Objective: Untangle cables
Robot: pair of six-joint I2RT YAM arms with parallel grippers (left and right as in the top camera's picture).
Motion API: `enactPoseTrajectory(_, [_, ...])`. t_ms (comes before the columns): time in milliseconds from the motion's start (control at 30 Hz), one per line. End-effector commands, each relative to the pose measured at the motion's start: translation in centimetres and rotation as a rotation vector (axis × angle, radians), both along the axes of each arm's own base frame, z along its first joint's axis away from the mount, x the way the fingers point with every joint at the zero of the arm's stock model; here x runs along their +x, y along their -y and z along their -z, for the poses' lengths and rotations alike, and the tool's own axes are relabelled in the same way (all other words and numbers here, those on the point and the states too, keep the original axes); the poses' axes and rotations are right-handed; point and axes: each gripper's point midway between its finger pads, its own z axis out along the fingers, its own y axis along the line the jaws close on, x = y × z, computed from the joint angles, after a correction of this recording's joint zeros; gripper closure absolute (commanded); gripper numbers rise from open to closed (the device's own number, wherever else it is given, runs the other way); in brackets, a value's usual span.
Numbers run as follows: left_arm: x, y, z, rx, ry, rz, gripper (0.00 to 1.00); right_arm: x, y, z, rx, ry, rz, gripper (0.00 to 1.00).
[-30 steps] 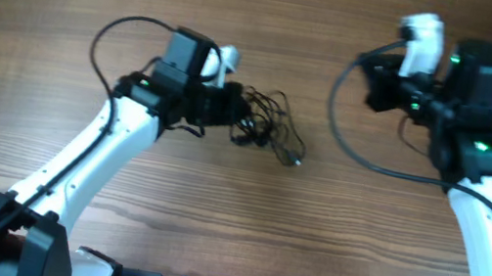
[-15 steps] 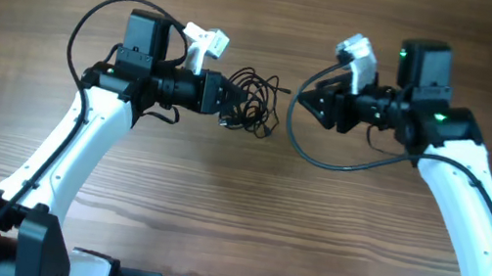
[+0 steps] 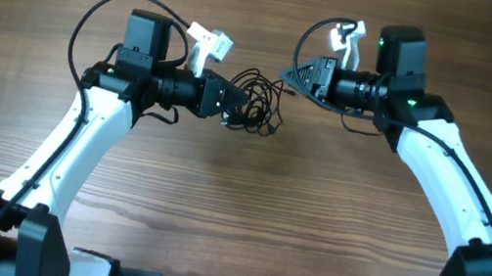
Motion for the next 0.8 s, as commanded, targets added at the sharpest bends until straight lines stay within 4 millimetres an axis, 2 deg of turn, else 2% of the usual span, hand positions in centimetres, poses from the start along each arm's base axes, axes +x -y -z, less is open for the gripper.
enactPoseTrajectory(0, [0.9, -0.7, 0.4, 0.073, 0.051, -0.041, 0.96, -0.5, -0.4, 1.6, -0.002, -0.143, 0.043, 0.62])
enactPoseTrajectory(133, [1.6, -1.5, 1.1, 0.130, 0.061, -0.085, 0.96, -1.2, -0.3, 2.3, -0.013, -0.216, 0.055, 0.60])
enactPoseTrajectory(233, [1.6, -1.4, 1.1, 0.129, 0.062, -0.082, 0.96, -1.5, -1.1, 2.5, -0.036, -0.203, 0.048, 0.57])
enactPoseTrajectory(333, [1.1, -0.7, 1.0, 0.118, 0.061, -0.058, 0.96, -0.8, -1.3, 3.4, -0.106, -0.175, 0.109, 0.57])
enactPoseTrajectory(467, [0.5, 0.4, 1.0, 0.117, 0.062, -0.026, 0.96, 0.9, -1.8, 2.4, -0.071, -0.122, 0.150, 0.56])
enactPoseTrajectory(533, [0.2, 0.9, 1.0, 0.117, 0.063, -0.012, 0.96, 1.5, -2.0, 2.7, -0.057, -0.132, 0.167, 0.57])
enactPoseTrajectory(767, [0.0, 1.2, 1.0, 0.116, 0.063, -0.003, 0.96, 0.6, -4.0, 4.1, -0.030, -0.188, 0.106, 0.58])
